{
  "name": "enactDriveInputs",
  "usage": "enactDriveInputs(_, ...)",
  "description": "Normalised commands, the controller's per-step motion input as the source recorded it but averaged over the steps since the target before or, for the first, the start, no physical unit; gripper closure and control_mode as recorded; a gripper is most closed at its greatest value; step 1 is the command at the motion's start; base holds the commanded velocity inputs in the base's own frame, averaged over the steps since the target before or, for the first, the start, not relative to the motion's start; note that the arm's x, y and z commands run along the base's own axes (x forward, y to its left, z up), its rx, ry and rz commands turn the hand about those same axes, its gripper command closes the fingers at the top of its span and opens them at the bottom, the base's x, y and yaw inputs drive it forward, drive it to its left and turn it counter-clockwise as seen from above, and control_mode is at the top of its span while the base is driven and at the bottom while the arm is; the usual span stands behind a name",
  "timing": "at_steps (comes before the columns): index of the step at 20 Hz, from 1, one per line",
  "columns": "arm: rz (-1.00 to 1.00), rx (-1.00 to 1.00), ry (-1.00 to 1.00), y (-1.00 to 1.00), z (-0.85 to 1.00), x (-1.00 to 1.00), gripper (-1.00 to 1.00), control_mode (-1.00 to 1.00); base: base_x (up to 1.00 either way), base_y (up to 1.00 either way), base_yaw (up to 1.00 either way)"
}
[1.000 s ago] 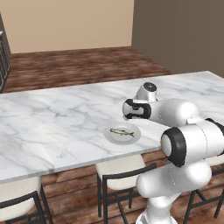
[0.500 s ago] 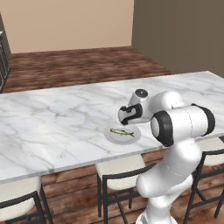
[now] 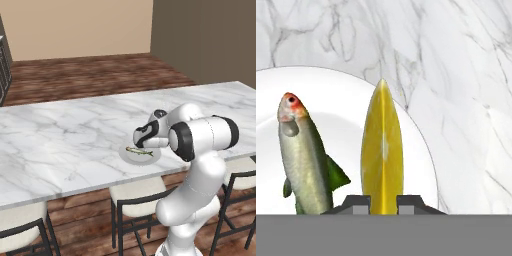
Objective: Take the lemon wedge from the fridge and place it on the plate with fish on the dining counter.
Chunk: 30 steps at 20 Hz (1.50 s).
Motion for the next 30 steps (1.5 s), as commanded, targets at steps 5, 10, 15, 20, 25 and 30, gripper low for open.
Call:
enactDriveInputs(5, 0.06, -0.01, 0.03, 0.01, -0.22, 0.0, 1.0, -1.0, 0.0, 0.0, 0.0)
enactDriveInputs(10, 0.06, -0.01, 0.05, 0.01, -0.2, 0.0, 1.0, -1.0, 0.0, 0.0, 0.0)
enactDriveInputs(15, 0.05, 0.0, 0.06, 0.04, -0.1, 0.0, 1.0, -1.0, 0.0, 0.0, 0.0)
enactDriveInputs(20, 0.01, 0.0, 0.03, 0.03, 0.0, 0.0, 1.0, -1.0, 0.0, 0.0, 0.0)
enactDriveInputs(25, 0.0, 0.0, -0.13, 0.0, 0.43, -0.15, -1.0, -1.0, 0.0, 0.0, 0.0)
enactDriveInputs(30, 0.0, 0.0, -0.22, 0.0, 0.99, -0.33, -1.0, -1.0, 0.0, 0.0, 0.0)
